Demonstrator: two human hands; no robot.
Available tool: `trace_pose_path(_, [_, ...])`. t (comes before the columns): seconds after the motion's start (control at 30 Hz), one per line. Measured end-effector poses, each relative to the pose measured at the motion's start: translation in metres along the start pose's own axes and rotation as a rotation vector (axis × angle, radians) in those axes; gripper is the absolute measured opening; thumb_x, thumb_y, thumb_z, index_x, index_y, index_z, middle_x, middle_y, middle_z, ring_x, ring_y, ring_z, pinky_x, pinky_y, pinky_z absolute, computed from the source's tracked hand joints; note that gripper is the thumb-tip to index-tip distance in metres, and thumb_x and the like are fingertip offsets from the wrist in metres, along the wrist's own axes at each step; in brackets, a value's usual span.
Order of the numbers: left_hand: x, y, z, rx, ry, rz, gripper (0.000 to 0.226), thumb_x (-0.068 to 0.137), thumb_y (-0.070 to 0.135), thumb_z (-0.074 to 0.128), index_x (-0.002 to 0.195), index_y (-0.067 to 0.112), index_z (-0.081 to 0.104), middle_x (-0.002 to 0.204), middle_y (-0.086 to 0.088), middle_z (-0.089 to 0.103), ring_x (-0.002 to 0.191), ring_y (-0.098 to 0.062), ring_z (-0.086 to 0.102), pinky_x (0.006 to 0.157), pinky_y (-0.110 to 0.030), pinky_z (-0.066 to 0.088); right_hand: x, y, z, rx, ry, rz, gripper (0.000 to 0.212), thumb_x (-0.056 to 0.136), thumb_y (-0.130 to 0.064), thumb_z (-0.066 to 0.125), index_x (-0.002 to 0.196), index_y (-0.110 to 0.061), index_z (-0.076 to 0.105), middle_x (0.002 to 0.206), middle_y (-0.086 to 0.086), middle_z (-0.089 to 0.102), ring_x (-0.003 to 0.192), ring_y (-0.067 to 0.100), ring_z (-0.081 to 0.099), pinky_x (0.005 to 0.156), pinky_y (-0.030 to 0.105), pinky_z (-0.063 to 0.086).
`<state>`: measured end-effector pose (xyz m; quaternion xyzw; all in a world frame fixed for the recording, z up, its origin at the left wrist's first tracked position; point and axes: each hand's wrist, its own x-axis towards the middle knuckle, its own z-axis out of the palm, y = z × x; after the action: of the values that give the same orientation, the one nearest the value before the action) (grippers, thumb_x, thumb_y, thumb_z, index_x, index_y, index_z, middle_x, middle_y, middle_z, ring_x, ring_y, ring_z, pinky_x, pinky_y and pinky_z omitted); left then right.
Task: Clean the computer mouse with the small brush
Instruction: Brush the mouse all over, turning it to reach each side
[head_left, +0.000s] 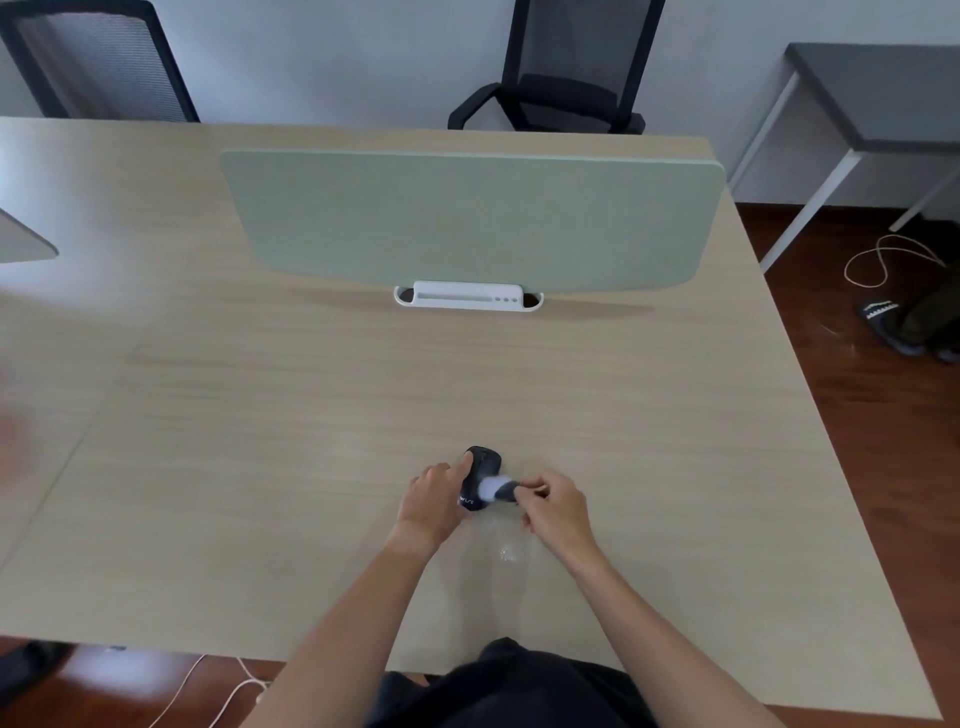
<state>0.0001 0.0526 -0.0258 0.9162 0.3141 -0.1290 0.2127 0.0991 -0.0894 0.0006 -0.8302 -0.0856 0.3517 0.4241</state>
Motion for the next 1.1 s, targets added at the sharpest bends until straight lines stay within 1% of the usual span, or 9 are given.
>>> trace_pose_path(0.13, [0.0,0.0,0.0,-0.006,-0.001,-0.009,0.068,0.08,0.02,0.063,0.141,0.027,0.034,0.102,-0.007,0.062,0.099,-0.03,0.058,0.086,-0.036,0.047,0.011,-0.001,-0.001,-0.081,0.131,-0.133,0.014,0.085,-0.001,0.055,0.076,-0.012,0.058,0.073,-0.001,0.058,0.068,0.016,0.051,0.057,0.019,0.038])
trace_pose_path(0.27, [0.002,-0.001,0.0,-0.003,0.002,-0.011,0.066,0.079,0.019,0.063,0.138,0.027,0.036,0.099,-0.006,0.062,0.095,-0.031,0.059,0.084,-0.037,0.048,0.003,0.005,0.014,-0.27,-0.076,-0.217,0.029,0.084,-0.003,0.056,0.063,-0.021,0.048,0.061,-0.008,0.049,0.059,0.012,0.045,0.05,0.015,0.035])
trace_pose_path(0.33, [0.003,-0.002,-0.001,0.0,-0.002,-0.007,0.067,0.078,0.02,0.063,0.139,0.029,0.036,0.098,-0.006,0.062,0.094,-0.031,0.06,0.084,-0.037,0.048,-0.001,0.007,0.015,-0.254,-0.145,-0.213,0.024,0.084,-0.004,0.057,0.064,-0.018,0.055,0.059,-0.008,0.051,0.055,0.007,0.046,0.05,0.013,0.038])
trace_pose_path(0.43, [0.002,-0.003,0.0,0.001,0.0,-0.004,0.068,0.078,0.017,0.063,0.138,0.03,0.036,0.098,-0.006,0.062,0.095,-0.031,0.059,0.083,-0.036,0.046,0.005,0.003,0.006,-0.125,0.037,-0.236,0.016,0.084,-0.003,0.059,0.074,-0.015,0.061,0.067,-0.007,0.057,0.063,0.003,0.05,0.058,0.011,0.037])
trace_pose_path(0.57, [-0.005,-0.003,0.004,-0.056,0.004,-0.035,0.06,0.078,0.014,0.062,0.133,0.027,0.04,0.099,-0.005,0.056,0.093,-0.029,0.056,0.082,-0.036,0.05,0.02,-0.005,0.001,-0.03,0.165,-0.22,0.007,0.087,-0.002,0.058,0.087,-0.004,0.064,0.078,0.003,0.063,0.074,0.015,0.055,0.068,0.023,0.041])
trace_pose_path(0.73, [-0.01,0.003,0.007,-0.194,-0.012,-0.063,0.072,0.076,0.021,0.065,0.141,0.027,0.034,0.11,-0.007,0.052,0.107,-0.03,0.051,0.085,-0.036,0.047,0.021,0.0,0.005,-0.108,0.025,-0.133,0.011,0.086,-0.01,0.061,0.075,-0.008,0.061,0.073,0.004,0.06,0.066,0.018,0.05,0.053,0.013,0.038])
trace_pose_path(0.87, [-0.009,0.002,0.003,-0.247,0.006,-0.101,0.074,0.075,0.026,0.07,0.141,0.026,0.036,0.112,-0.01,0.059,0.107,-0.032,0.056,0.088,-0.042,0.049,0.016,0.0,-0.004,-0.179,-0.144,-0.084,0.011,0.082,-0.014,0.063,0.072,-0.009,0.067,0.059,0.001,0.059,0.053,0.017,0.05,0.052,0.022,0.041])
trace_pose_path(1.0, [-0.011,0.002,0.004,-0.292,0.028,-0.147,0.09,0.068,0.023,0.071,0.142,0.021,0.02,0.101,-0.006,0.063,0.099,-0.033,0.06,0.082,-0.04,0.051,0.022,-0.015,-0.009,0.095,0.066,-0.055,0.013,0.083,-0.015,0.064,0.077,-0.003,0.066,0.059,0.011,0.063,0.045,0.016,0.056,0.054,0.03,0.05])
trace_pose_path(1.1, [-0.015,0.001,0.009,-0.476,0.051,-0.21,0.103,0.061,0.025,0.074,0.144,0.025,0.012,0.092,-0.002,0.067,0.091,-0.03,0.06,0.076,-0.039,0.053,0.027,-0.023,0.003,0.099,0.075,-0.093,0.014,0.079,-0.015,0.071,0.078,-0.002,0.067,0.059,0.01,0.064,0.045,0.014,0.056,0.053,0.03,0.05])
